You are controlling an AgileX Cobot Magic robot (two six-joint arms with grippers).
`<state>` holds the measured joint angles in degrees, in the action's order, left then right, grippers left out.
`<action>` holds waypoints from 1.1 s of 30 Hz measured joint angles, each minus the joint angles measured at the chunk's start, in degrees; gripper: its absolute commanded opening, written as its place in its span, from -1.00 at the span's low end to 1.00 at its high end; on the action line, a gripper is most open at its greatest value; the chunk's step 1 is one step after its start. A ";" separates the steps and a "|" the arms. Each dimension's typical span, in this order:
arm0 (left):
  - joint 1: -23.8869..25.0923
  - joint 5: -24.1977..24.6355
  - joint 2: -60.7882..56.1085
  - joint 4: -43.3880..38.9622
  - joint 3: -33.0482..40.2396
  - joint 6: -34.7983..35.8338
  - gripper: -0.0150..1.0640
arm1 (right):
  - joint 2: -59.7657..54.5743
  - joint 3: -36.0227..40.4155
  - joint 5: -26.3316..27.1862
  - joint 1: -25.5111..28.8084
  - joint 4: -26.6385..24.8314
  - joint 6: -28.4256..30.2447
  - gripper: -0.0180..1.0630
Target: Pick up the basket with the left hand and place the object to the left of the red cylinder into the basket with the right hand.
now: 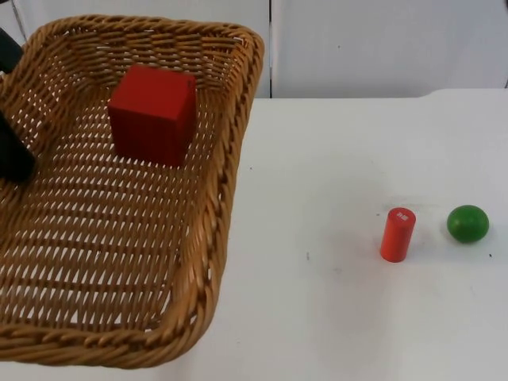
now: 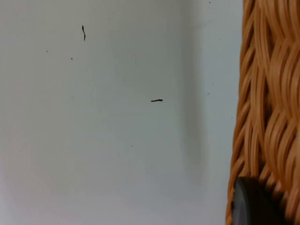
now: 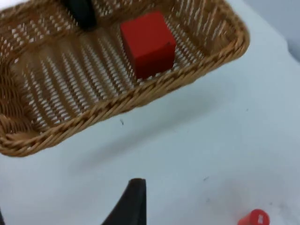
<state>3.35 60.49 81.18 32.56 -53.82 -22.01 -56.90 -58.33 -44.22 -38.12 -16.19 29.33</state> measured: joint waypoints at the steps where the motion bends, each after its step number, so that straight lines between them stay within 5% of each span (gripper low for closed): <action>1: 0.00 0.00 0.00 0.00 0.00 0.00 -0.98 | 0.52 0.12 0.58 0.00 0.14 0.00 0.71; 19: 0.00 -6.04 6.22 -0.11 0.04 -0.63 -0.98 | 1.50 0.12 1.11 0.00 0.32 0.00 0.71; 33: 0.00 -15.79 19.66 5.36 0.04 -10.00 -0.98 | 1.50 0.12 1.11 0.00 0.32 -0.11 0.71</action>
<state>3.35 44.70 100.83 37.93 -53.78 -32.00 -55.40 -58.21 -43.11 -38.12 -15.87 29.22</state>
